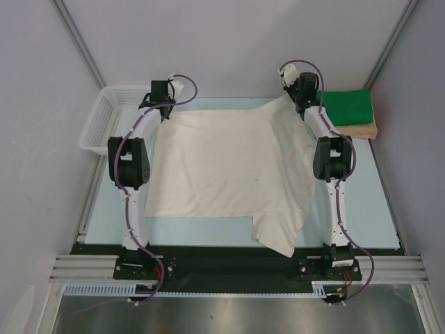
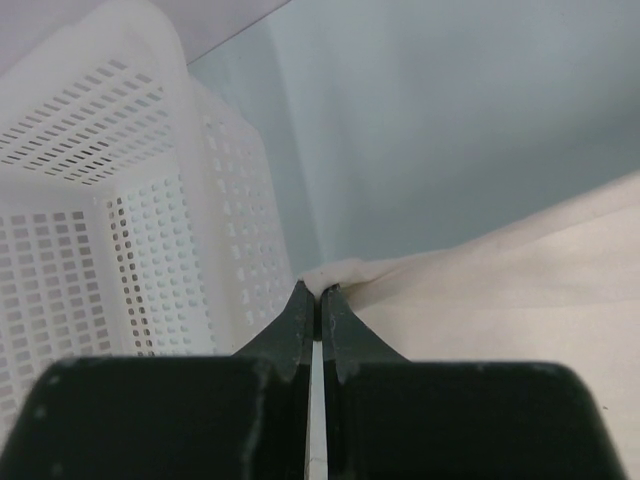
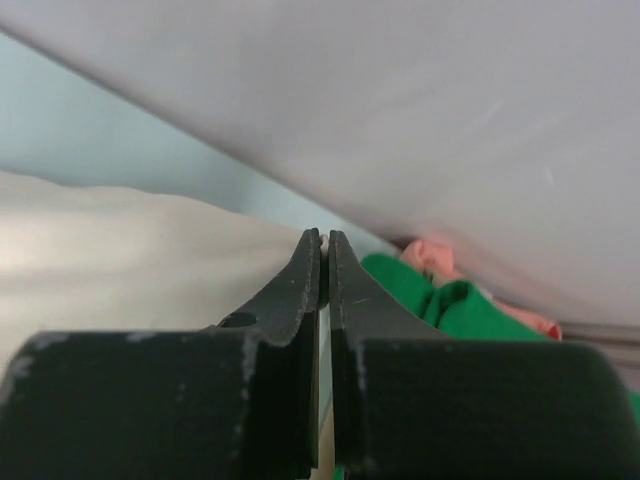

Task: Fold and stack the t-shirts
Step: Fold the tshirt

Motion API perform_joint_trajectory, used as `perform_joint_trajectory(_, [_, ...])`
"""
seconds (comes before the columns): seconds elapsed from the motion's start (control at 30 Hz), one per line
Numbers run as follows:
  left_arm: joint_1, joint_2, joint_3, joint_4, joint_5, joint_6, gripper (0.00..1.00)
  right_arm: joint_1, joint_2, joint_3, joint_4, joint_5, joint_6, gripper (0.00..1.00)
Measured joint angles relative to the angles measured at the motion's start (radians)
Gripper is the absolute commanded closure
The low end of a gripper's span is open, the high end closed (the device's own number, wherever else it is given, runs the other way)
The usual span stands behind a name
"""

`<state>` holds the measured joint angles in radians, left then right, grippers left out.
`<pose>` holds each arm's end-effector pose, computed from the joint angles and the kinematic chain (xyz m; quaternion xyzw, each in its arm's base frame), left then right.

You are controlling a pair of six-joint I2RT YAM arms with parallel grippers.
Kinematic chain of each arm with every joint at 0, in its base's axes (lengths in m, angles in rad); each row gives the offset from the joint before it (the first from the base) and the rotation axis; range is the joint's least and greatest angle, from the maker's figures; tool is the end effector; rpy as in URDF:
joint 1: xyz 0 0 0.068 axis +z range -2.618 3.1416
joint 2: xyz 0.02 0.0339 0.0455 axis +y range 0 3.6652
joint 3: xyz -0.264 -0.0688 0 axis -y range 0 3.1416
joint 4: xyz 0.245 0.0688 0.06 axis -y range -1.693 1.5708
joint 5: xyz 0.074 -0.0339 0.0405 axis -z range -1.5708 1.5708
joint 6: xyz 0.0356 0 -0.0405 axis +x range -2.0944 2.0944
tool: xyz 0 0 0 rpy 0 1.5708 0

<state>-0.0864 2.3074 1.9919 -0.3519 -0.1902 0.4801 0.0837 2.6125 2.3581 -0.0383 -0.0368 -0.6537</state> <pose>0.5330 -0.0394 0.2226 0.2105 0.8715 0.1688 0.4094 0.6028 0.0519 0.2115 -0.2995 0.7446 -0.1535 0.5764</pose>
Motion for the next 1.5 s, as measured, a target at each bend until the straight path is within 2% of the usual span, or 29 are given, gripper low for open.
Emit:
perform_joint_trajectory(0.13, [0.000,-0.033,-0.026,-0.031,0.019,0.002,1.00,0.001,-0.097,-0.108,-0.055,0.003,0.025,1.00])
perform_joint_trajectory(0.33, [0.000,-0.198,-0.180,-0.040,0.053,0.025,1.00,0.017,-0.420,-0.468,-0.045,-0.002,0.016,1.00])
perform_joint_trajectory(0.47, [0.000,-0.303,-0.281,-0.035,0.073,0.027,1.00,0.034,-0.597,-0.613,-0.029,-0.006,0.009,1.00])
perform_joint_trajectory(0.8, [0.002,-0.475,-0.535,0.006,0.098,0.027,1.00,0.050,-0.823,-0.918,-0.042,-0.010,0.007,1.00])
perform_joint_trajectory(1.17, [0.002,-0.583,-0.705,0.017,0.112,0.013,1.00,0.057,-1.143,-1.251,-0.134,-0.032,0.033,1.00])
perform_joint_trajectory(1.37, [0.002,-0.660,-0.851,0.032,0.116,-0.011,0.99,0.075,-1.271,-1.433,-0.170,-0.045,0.076,0.99])
perform_joint_trajectory(1.4, [0.002,-0.666,-0.873,0.034,0.116,-0.015,0.98,0.077,-1.283,-1.461,-0.185,-0.051,0.079,0.83])
perform_joint_trajectory(1.43, [0.003,-0.669,-0.891,0.032,0.115,-0.021,0.98,0.079,-1.289,-1.480,-0.203,-0.060,0.085,0.74])
perform_joint_trajectory(1.5, [0.003,-0.669,-0.909,0.023,0.115,-0.030,0.89,0.083,-1.289,-1.490,-0.257,-0.088,0.085,0.57])
